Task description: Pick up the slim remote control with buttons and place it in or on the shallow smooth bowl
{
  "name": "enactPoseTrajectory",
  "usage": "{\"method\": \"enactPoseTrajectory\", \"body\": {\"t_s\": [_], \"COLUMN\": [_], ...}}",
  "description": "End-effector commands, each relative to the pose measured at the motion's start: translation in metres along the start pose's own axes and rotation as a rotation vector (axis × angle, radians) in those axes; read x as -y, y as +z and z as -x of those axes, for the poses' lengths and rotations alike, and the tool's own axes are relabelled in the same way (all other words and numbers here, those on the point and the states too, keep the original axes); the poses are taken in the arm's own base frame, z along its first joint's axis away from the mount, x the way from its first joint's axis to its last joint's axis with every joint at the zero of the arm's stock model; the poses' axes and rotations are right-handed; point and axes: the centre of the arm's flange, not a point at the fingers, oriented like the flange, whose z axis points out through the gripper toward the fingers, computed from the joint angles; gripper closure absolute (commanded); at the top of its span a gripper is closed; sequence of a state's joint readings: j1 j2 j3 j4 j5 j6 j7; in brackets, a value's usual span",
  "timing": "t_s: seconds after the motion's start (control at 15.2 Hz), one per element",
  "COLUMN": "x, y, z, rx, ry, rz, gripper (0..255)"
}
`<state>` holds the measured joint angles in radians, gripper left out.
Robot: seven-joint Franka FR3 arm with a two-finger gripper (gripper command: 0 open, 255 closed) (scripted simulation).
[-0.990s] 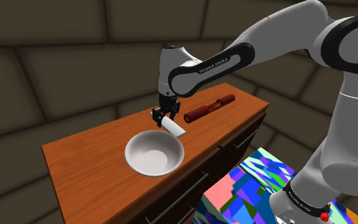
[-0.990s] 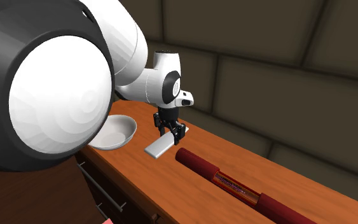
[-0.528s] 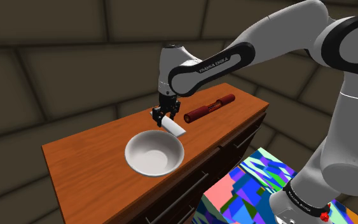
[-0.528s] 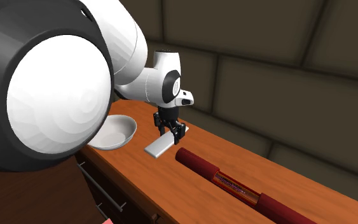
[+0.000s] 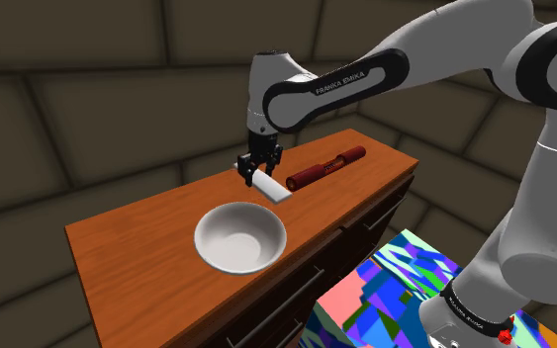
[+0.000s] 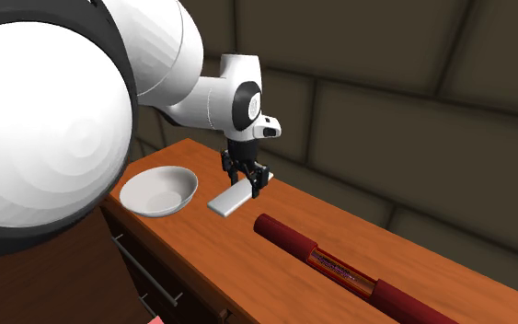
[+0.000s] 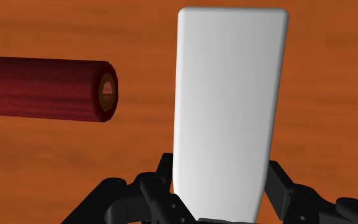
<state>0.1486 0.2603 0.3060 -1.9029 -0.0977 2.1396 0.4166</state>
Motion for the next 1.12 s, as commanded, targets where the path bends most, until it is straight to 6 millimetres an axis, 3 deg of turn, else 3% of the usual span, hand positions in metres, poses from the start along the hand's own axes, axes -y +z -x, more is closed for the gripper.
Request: {"method": "enactPoseTrajectory", "body": {"t_s": [0.0, 1.06], "x": [0.0, -0.001], "y": [-0.011, -0.093], "z": [0.0, 0.001], "rx": [0.0, 0.0], "ry": [0.0, 0.0], "rz": [0.0, 0.0], "gripper": [255, 255]}}
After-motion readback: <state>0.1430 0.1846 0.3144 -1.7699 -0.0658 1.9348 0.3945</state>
